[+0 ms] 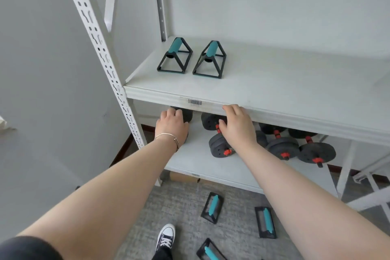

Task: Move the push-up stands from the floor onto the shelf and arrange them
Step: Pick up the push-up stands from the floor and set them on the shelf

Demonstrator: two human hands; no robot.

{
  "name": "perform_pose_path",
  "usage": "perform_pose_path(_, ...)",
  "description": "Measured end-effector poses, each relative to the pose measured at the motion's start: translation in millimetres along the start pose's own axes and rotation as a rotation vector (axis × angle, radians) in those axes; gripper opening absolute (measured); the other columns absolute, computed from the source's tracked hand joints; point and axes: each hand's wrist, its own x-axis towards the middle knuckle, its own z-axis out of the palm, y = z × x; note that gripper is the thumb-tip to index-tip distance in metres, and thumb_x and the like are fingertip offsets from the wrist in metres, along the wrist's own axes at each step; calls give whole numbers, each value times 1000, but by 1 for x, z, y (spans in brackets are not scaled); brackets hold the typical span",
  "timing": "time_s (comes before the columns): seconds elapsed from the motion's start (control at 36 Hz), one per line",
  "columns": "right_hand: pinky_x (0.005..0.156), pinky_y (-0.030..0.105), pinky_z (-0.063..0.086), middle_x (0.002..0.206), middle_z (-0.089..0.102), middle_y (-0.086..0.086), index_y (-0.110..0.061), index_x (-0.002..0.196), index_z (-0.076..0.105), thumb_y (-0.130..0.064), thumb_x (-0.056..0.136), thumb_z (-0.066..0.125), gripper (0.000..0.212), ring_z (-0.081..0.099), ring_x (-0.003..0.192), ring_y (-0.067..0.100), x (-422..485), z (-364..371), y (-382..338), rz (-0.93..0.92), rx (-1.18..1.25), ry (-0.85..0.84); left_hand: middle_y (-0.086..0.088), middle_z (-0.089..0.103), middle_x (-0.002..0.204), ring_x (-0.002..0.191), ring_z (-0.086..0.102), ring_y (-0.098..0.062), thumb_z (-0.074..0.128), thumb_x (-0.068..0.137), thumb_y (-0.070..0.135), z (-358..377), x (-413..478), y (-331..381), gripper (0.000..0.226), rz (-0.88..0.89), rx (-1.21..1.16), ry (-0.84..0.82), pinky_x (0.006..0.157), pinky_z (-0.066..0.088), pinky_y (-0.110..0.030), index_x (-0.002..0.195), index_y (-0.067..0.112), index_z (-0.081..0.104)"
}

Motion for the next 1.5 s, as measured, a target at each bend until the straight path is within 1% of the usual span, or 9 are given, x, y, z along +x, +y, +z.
perform_pose_path(0.17, 89, 43, 51, 115, 62, 14, -3, 121, 58, -15, 84, 64, 40, 56, 106, 33, -67, 13, 20, 74, 27, -118, -10, 47, 130, 120, 42, -31, 42, 94, 34, 37, -50, 5, 42, -1, 46, -110, 96, 42, -42, 130, 13, 44)
perform_pose_path(0.28, 89, 43, 50, 119, 61, 14, -4, 124, 56, -17, 85, 62, 41, 55, 109, 34, -110, 30, 32, 161, 37, -221, -12, 46, 133, 121, 42, -31, 42, 96, 35, 66, -74, 14, 45, 9, 87, -205, 99, 41, -42, 134, 12, 41)
perform_pose_path(0.61, 92, 39, 48, 126, 56, 11, -8, 131, 50, -27, 91, 58, 45, 52, 114, 28, -228, 102, 56, 348, 52, -506, -15, 48, 127, 118, 44, -34, 41, 95, 28, 189, -123, 20, 37, 74, 113, -470, 93, 44, -45, 125, 8, 45)
perform_pose_path(0.83, 81, 39, 51, 122, 59, 11, -8, 127, 52, -30, 91, 58, 43, 55, 109, 29, -308, 187, 75, 471, 3, -646, -14, 43, 137, 126, 40, -32, 43, 96, 33, 309, -151, -2, 49, -31, 16, -687, 100, 42, -44, 137, 9, 37)
perform_pose_path(0.94, 84, 41, 53, 117, 62, 11, -7, 123, 54, -33, 90, 59, 42, 57, 106, 29, -348, 240, 90, 521, 9, -681, -13, 39, 144, 133, 36, -33, 45, 95, 35, 379, -153, -9, 55, -99, -50, -741, 104, 42, -47, 143, 9, 34)
perform_pose_path(1.03, 82, 40, 54, 118, 61, 10, -9, 124, 53, -36, 91, 57, 44, 57, 107, 28, -380, 280, 105, 568, -10, -729, -14, 42, 142, 128, 42, -33, 50, 94, 35, 436, -151, -9, 55, -134, -76, -768, 101, 45, -48, 141, 8, 37)
perform_pose_path(1.17, 94, 42, 48, 131, 54, 13, -10, 135, 46, -39, 91, 58, 55, 51, 118, 32, -439, 349, 137, 648, 8, -812, -14, 44, 139, 122, 49, -32, 52, 94, 36, 533, -152, -10, 55, -180, -121, -809, 96, 49, -45, 140, 9, 39)
perform_pose_path(1.39, 88, 43, 50, 121, 57, 11, -9, 128, 50, -41, 86, 64, 55, 53, 110, 30, -529, 454, 171, 635, 26, -912, -14, 43, 143, 118, 53, -32, 52, 93, 45, 672, -162, -39, 64, -133, -88, -827, 85, 48, -38, 143, 11, 33)
perform_pose_path(1.5, 88, 42, 51, 120, 57, 10, -10, 129, 50, -42, 85, 66, 56, 53, 110, 30, -558, 500, 184, 625, 39, -948, -12, 46, 140, 122, 50, -31, 53, 92, 46, 727, -161, -51, 62, -146, -98, -819, 91, 46, -38, 142, 12, 37)
